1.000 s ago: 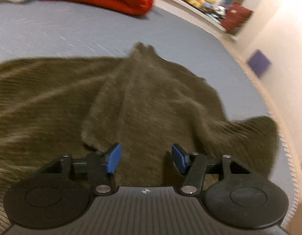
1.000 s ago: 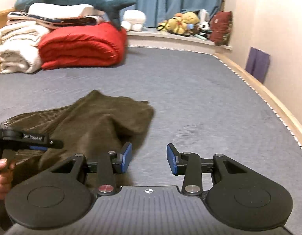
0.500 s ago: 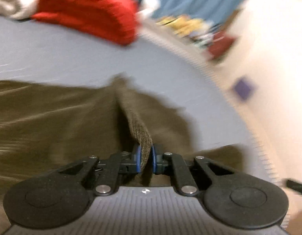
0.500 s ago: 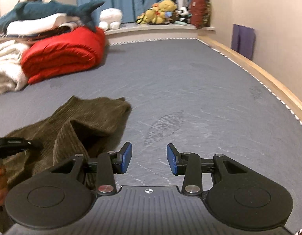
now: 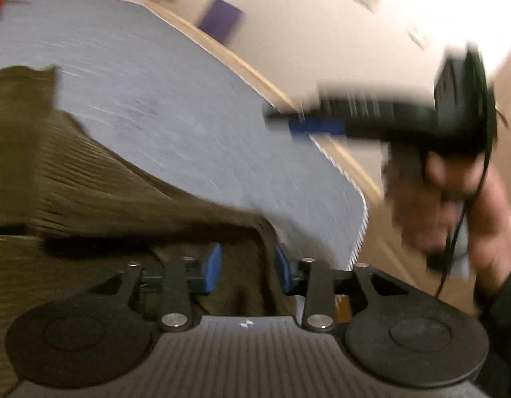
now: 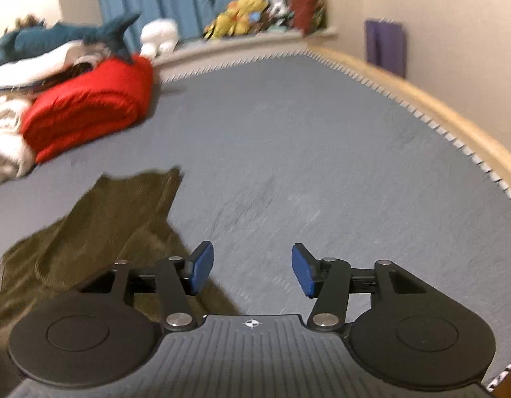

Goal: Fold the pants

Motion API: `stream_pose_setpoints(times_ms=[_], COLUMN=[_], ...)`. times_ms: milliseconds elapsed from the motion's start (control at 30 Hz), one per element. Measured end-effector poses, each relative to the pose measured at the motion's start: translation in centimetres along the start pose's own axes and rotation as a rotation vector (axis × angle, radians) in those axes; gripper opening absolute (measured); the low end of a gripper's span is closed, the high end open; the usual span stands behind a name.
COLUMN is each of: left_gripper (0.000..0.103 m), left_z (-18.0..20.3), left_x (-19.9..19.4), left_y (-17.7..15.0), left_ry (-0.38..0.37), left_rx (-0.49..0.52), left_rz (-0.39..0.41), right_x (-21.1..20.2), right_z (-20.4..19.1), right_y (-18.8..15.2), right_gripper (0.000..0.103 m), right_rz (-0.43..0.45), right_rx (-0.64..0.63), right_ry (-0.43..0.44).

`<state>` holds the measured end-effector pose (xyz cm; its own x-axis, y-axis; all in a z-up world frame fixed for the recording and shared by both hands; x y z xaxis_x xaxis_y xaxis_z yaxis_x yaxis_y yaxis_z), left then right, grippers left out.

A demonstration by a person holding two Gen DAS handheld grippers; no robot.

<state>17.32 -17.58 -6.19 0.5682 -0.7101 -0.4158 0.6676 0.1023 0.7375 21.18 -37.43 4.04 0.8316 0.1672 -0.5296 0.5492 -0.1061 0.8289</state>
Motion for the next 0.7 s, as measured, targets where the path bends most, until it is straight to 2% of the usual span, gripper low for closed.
stream_pose_setpoints(times_ms=[67, 200, 300, 367, 467, 533, 700], left_gripper=[0.044, 0.044, 0.044, 0.044, 0.050, 0.051, 0.056], left_z=[-2.5, -7.5, -10.2, -11.7, -13.0, -13.1, -14.2], left_x=[-0.9, -3.7, -5.6, -7.2, -10.2, -12.0, -12.4], left_y=[1.0, 2.3, 3.0, 3.2, 3.0, 2.6, 3.2], left_ry=[0.071, 0.266, 0.429, 0.523, 0.568, 0.578, 0.589], left_rx=[-0.043, -0.094, -0.102, -0.091, -0.105, -0.114, -0.134], left_rz=[0.041, 0.093, 0.090, 0.082, 0.098, 0.109, 0.127], right_x=[1.2, 3.5, 4.7, 5.1, 5.7, 6.2, 7.1], right_z=[-1.3, -5.4, -8.9, -11.1, -13.8, -15.1, -16.3], right_y=[-1.1, -3.4, -4.8, -5.5, -7.0, -8.1, -10.2], right_gripper=[0.058, 0.064, 0.067, 0.073, 0.076, 0.076, 0.072], right_rz=[-0.047, -0.122, -0.160, -0.168, -0.185, -0.198, -0.206], right_rx=[-0.028, -0.141, -0.232, -0.302, -0.413, -0.497, -0.684], right_ry=[0.037, 0.113, 0.183, 0.230, 0.266, 0.251, 0.204])
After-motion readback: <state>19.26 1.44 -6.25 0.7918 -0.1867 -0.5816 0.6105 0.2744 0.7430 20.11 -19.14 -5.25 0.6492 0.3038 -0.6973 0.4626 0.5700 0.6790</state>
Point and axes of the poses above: each gripper's, at about its wrist camera, not at the fingertips, and x roughly the way its jaws point, z to its right, y to its top, the point moved 8 cm from there along x, roughly the way its jaws point, and after that the axes turned 12 degrees about z, right-handed, at the moved point
